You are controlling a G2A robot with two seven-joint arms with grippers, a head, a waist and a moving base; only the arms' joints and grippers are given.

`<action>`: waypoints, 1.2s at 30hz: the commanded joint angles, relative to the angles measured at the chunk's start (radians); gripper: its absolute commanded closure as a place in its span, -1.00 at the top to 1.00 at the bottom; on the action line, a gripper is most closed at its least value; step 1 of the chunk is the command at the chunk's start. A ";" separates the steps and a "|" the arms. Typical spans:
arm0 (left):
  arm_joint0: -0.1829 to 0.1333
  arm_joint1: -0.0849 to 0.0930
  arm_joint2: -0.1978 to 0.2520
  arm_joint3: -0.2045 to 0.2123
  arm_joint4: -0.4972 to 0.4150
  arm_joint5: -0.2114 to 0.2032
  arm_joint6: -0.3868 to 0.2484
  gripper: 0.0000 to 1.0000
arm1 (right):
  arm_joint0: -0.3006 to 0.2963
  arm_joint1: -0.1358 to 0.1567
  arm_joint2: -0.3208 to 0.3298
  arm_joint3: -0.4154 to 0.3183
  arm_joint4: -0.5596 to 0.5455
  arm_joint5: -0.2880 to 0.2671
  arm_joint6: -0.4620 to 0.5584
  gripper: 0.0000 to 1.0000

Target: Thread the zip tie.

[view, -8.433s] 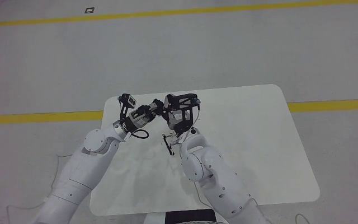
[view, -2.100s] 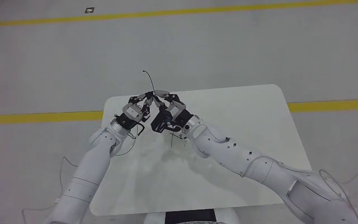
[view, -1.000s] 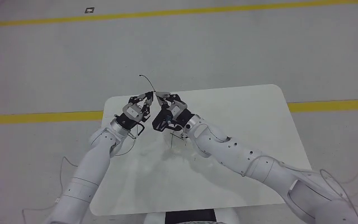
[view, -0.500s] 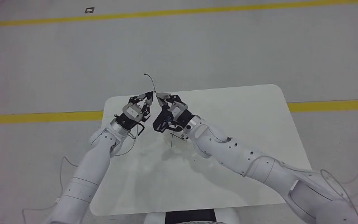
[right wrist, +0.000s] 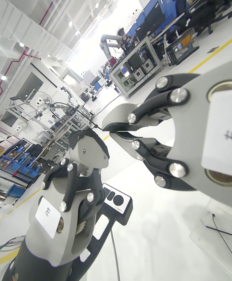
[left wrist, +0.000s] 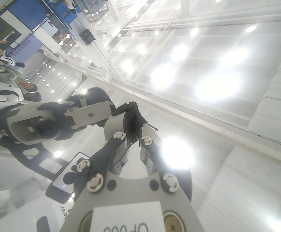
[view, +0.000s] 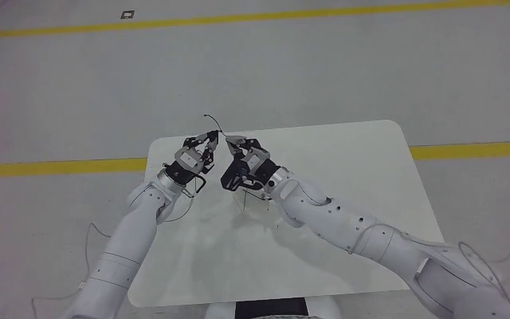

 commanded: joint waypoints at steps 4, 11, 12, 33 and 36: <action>0.000 0.000 0.000 0.000 0.000 0.000 0.000 -1.00 | -0.005 0.008 -0.003 -0.006 0.000 0.000 0.006 -1.00; 0.000 0.000 0.000 0.000 0.000 0.000 0.000 -1.00 | -0.008 0.019 -0.007 -0.016 0.000 0.000 0.014 -1.00; 0.000 0.000 0.000 0.000 0.000 0.000 0.000 -1.00 | -0.009 0.020 -0.007 -0.017 0.000 0.000 0.014 -1.00; 0.000 0.000 0.000 0.000 0.000 0.000 0.000 -1.00 | -0.023 0.058 -0.028 -0.038 0.000 0.000 0.048 -1.00; 0.000 0.000 0.000 0.000 0.000 0.000 0.000 -1.00 | -0.024 0.064 -0.030 -0.044 0.000 0.000 0.051 -1.00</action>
